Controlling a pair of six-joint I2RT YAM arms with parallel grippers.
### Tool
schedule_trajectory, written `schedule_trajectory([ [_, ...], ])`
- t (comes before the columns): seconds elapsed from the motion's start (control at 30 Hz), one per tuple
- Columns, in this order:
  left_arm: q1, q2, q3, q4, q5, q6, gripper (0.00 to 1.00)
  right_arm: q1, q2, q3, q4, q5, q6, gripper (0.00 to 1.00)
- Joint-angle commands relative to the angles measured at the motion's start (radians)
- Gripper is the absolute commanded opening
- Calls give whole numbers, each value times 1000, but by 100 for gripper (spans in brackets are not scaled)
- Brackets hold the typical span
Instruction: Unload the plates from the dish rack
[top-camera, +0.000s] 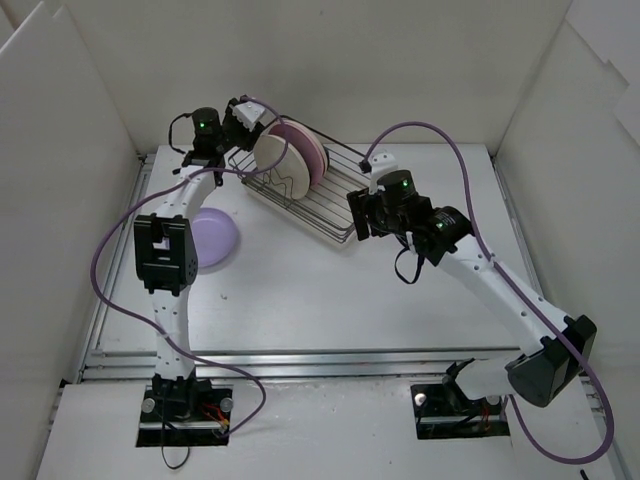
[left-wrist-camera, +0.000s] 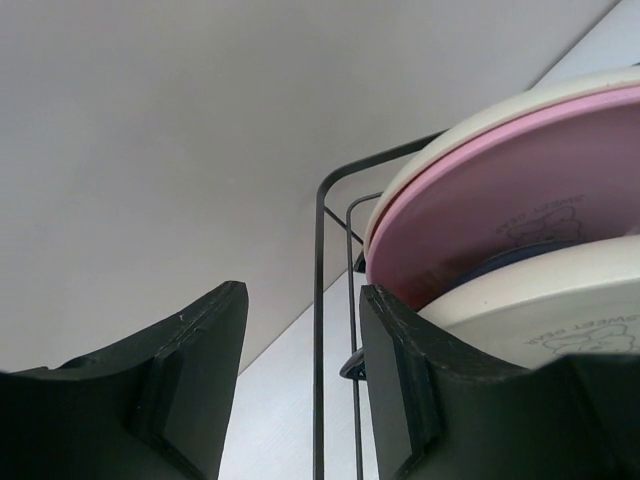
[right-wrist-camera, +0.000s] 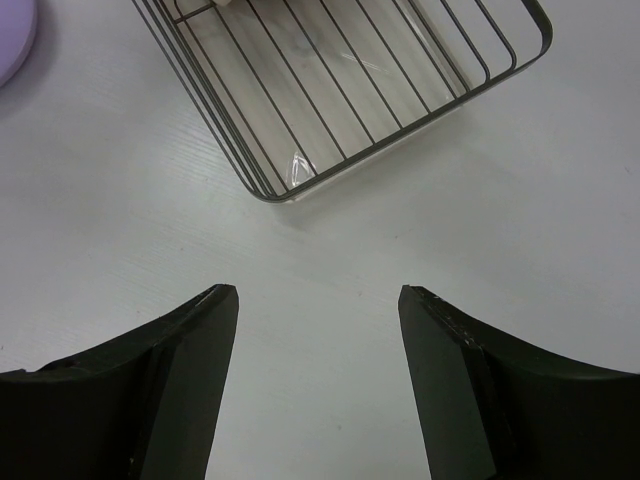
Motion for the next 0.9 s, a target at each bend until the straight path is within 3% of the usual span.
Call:
schedule_trajectory([
  [0.0, 0, -113, 49, 126, -17, -47, 48, 3, 11, 56, 12, -10, -17, 67],
  [0.2, 28, -190, -61, 80, 148, -23, 48, 4, 8, 53, 3, -12, -22, 67],
  [0.47, 48, -193, -28, -119, 341, 31, 48, 7, 18, 48, 16, -21, -30, 67],
  [0.67, 48, -135, 38, -222, 343, 94, 50, 7, 34, 51, 24, -29, -34, 67],
  [0.87, 37, -84, 64, -185, 253, 104, 51, 4, 48, 59, 30, -36, -37, 67],
])
